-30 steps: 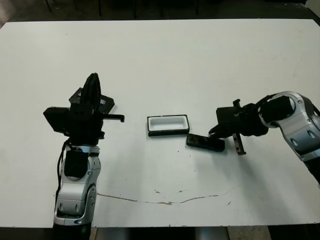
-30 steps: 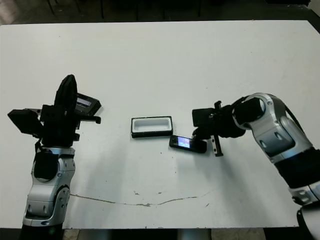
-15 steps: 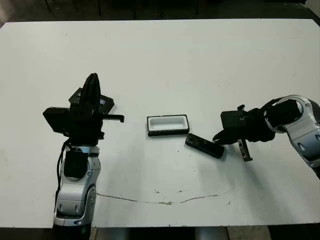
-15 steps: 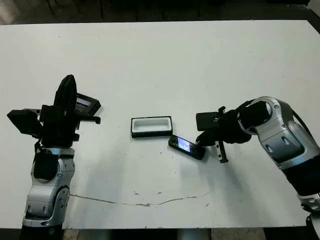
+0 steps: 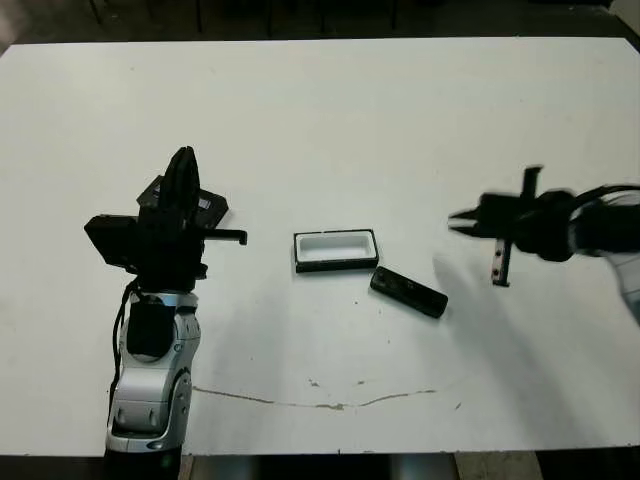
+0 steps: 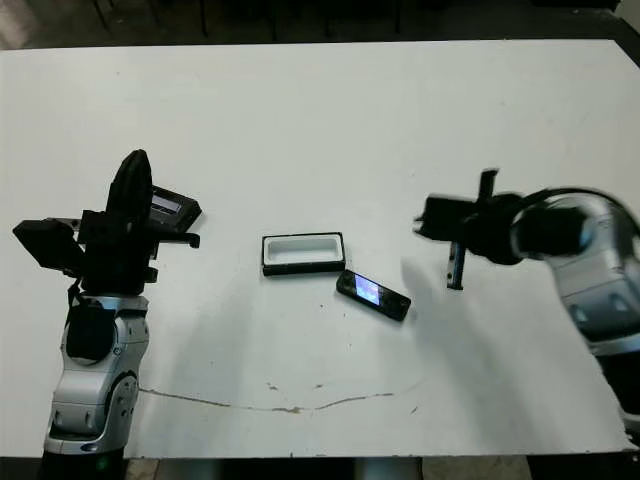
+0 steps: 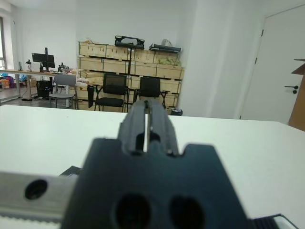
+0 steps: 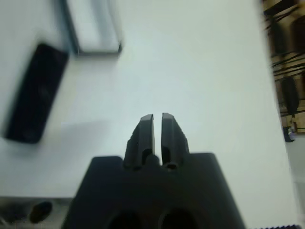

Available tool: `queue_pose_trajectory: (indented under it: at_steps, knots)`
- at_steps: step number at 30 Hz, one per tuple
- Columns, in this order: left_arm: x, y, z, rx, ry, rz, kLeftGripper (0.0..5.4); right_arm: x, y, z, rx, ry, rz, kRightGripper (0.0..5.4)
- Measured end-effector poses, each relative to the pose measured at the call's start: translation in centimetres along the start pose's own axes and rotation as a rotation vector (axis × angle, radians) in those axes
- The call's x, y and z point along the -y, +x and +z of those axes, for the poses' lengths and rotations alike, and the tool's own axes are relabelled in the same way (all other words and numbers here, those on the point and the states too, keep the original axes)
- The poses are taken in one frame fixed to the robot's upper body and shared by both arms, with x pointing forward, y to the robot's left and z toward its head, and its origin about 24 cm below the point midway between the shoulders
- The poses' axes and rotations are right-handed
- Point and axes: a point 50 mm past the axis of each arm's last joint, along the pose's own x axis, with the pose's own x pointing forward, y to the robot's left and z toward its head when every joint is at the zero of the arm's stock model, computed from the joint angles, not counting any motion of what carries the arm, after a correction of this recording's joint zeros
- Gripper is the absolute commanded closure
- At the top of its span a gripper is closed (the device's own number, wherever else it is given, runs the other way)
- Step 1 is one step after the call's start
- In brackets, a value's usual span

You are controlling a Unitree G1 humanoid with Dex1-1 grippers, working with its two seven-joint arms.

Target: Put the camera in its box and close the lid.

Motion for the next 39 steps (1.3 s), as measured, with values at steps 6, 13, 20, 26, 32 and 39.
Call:
queue_pose_trajectory:
  at_steps: [6, 13, 20, 26, 32, 39]
  knots:
    - [0.0, 0.0, 0.0, 0.0, 0.0, 0.001, 5.4, -0.6, -1.5, 2.3, 0.202, 0.275, 0.06, 5.39]
    - [-0.1, -0.1, -0.1, -0.006, 0.002, 0.005, 5.4, -2.4, -1.1, 1.7, 0.256, 0.365, 0.057, 5.3]
    - [-0.4, -0.3, -0.1, -0.019, 0.012, 0.007, 5.4, -4.1, -0.4, 0.1, 0.163, 0.427, 0.038, 4.32]
    - [-0.4, -0.3, -0.2, -0.03, 0.011, 0.001, 5.4, -4.8, 0.0, -1.0, 0.171, 0.424, 0.056, 3.24]
    - [-0.4, -0.3, -0.2, -0.033, 0.015, -0.001, 5.4, -4.9, 0.2, -1.3, 0.206, 0.423, 0.118, 2.19]
    - [-0.4, -0.3, -0.3, -0.04, 0.018, -0.002, 5.4, -4.6, 0.3, -1.2, 0.219, 0.437, 0.147, 1.0]
